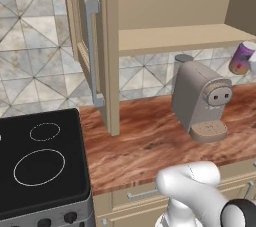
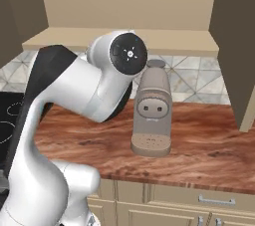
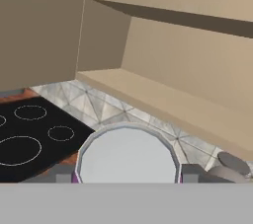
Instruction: Pick the can from the counter and place it in the open cabinet.
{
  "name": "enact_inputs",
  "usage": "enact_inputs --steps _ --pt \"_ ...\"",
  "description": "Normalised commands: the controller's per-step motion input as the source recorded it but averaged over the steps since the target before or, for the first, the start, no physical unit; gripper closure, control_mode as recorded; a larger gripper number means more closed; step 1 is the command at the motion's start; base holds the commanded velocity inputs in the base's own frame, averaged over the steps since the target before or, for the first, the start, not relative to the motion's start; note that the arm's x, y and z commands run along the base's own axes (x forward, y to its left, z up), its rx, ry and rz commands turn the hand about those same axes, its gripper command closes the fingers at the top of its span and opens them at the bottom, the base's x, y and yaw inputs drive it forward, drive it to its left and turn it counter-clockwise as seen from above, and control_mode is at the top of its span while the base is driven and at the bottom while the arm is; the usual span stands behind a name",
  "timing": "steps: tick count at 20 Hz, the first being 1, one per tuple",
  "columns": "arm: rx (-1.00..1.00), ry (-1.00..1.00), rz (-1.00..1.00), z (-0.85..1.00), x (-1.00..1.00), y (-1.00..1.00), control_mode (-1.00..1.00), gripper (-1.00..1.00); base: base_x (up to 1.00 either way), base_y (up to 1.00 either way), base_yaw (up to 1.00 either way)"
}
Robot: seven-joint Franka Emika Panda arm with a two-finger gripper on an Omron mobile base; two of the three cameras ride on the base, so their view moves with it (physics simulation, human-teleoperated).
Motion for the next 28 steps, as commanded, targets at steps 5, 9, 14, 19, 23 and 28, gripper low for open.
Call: enact_inputs --steps 5,9,14,19,23,28 --pt "0.02 0.00 -0.04 0.37 0.26 0.00 -1.00 1.00 0.00 0.00 0.00" --pt "0.03 0.00 -0.08 0.25 0.43 0.04 -1.00 1.00 0.00 0.00 0.00" --pt "0.01 0.00 -0.09 0.07 0.43 0.09 -1.00 1.00 0.00 0.00 0.00" --pt "0.00 -0.02 -0.08 0.00 0.40 0.06 -1.00 1.00 0.00 0.00 0.00" --pt "0.04 -0.07 -0.06 0.00 0.34 0.00 -1.00 1.00 0.00 0.00 0.00" --pt "0.05 -0.06 -0.03 0.00 0.37 0.00 -1.00 1.00 0.00 0.00 0.00"
